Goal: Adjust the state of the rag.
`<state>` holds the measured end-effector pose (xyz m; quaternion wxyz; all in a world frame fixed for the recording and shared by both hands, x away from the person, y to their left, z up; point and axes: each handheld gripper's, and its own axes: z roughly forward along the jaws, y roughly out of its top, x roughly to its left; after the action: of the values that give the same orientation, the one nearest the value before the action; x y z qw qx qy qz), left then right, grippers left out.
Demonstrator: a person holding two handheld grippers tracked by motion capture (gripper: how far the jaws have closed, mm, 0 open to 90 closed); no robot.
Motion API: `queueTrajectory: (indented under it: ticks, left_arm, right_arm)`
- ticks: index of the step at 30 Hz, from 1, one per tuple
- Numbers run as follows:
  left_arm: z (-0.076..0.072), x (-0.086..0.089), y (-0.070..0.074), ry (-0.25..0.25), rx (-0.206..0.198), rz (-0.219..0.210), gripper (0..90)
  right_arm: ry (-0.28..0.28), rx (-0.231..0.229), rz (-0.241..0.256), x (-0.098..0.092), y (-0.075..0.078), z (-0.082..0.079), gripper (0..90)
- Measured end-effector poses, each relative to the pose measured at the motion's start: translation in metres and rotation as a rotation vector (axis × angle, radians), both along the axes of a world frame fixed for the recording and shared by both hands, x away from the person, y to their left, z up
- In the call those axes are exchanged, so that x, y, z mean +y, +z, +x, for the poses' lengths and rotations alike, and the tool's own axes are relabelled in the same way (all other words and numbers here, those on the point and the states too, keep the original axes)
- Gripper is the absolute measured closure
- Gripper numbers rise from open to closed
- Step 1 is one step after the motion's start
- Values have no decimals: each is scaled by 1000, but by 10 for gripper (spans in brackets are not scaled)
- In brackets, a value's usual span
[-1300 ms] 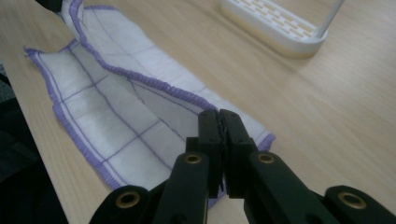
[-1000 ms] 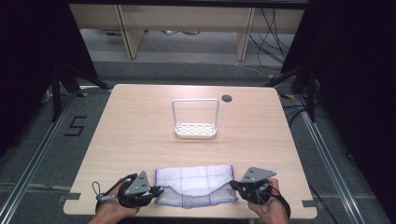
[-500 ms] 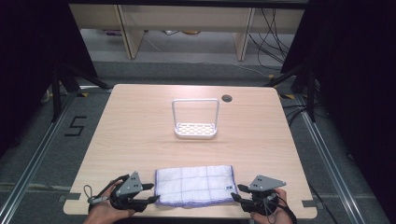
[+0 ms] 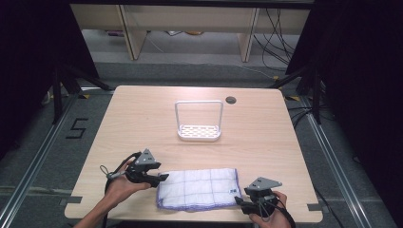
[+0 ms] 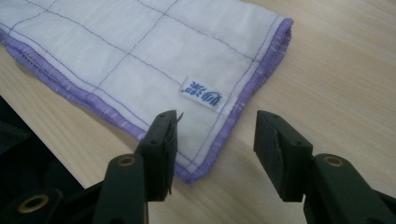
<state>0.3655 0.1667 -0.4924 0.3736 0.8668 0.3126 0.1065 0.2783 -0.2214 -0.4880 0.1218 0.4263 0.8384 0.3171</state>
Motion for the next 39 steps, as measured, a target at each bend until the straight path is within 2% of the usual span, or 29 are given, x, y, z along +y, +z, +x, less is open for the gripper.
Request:
queueTrajectory:
  ticks: [1,2,5,7,9,10,12,14,15,16,19,20,21,22,23,24,25,26,27,28,30,32,33,34,35,36,37,38,39]
  left_arm:
    - [3,-1,-3,-4,6,12,459]
    - [5,-2,-5,-9,12,15,461]
    - [7,-3,-9,-12,25,14,477]
    - [7,-3,-11,-18,26,19,494]
    - [8,-2,-13,-29,23,34,506]
    - [8,-3,-15,-27,38,33,514]
    - [8,-3,-17,-29,43,20,538]
    - [7,-4,-16,-48,37,33,578]
    - [6,-5,-17,-40,45,25,602]
    - [6,-4,-16,-59,44,33,631]
    - [5,-4,-16,-65,59,28,725]
    - [5,-4,-16,-66,63,21,754]
    - [5,-3,-16,-76,70,15,771]
    - [5,-4,-17,-65,77,-1,789]
    - [4,-4,-17,-59,80,-13,804]
    - [5,-3,-16,-73,73,3,813]
    - [3,-3,-17,-68,68,8,819]
    - [2,-3,-16,-67,70,6,824]
    - [1,-2,-16,-81,63,15,828]
    - [-1,-2,-16,-75,69,12,831]
    - [-6,0,-15,-83,68,9,834]
    - [-13,3,-14,-89,69,4,835]
    - [-16,4,-14,-90,66,2,836]
    - [-20,5,-13,-94,71,-9,836]
    - [-24,6,-12,-90,65,-11,836]
    - [-29,8,-10,-102,58,-6,836]
    - [-32,9,-10,-101,62,-11,836]
    - [-37,10,-10,-89,60,-34,836]
    - [-41,11,-9,-105,65,-38,835]
  right_arm:
    - [15,-19,-15,0,-1,1,504]
    - [1,-5,-12,3,-1,-1,504]
    - [20,-12,-36,6,-6,-1,503]
    - [24,12,-53,9,-8,-2,504]
    - [28,17,-65,10,-9,-3,508]
    - [32,6,-73,10,-9,-3,510]
    - [25,12,-74,11,-9,-3,513]
    - [34,-1,-79,11,-11,-3,518]
    - [29,0,-73,11,-11,-3,518]
    - [29,4,-72,11,-11,-3,525]
    - [43,4,-58,10,-12,-2,588]
    - [37,22,-33,11,-12,-3,619]
    - [38,6,-17,10,-13,-2,649]
    - [38,37,-16,9,-11,-1,702]
    - [49,32,-4,7,-12,1,760]
    - [57,14,2,6,-13,3,790]
    - [76,11,-16,4,-12,4,811]
    - [80,26,-12,5,-11,5,826]
    - [94,15,-18,5,-12,6,835]
    - [86,34,-17,6,-10,5,841]
    - [101,17,-17,5,-10,8,849]
    - [109,21,-24,3,-7,13,852]
    - [103,29,-23,4,-5,17,853]
    - [113,6,-22,4,-6,20,853]
    - [109,14,-26,6,-4,24,854]
    - [127,-11,-39,7,-4,30,854]
    - [131,18,-49,9,1,36,854]
    - [135,19,-52,11,3,41,854]
    - [153,10,-48,12,4,50,853]
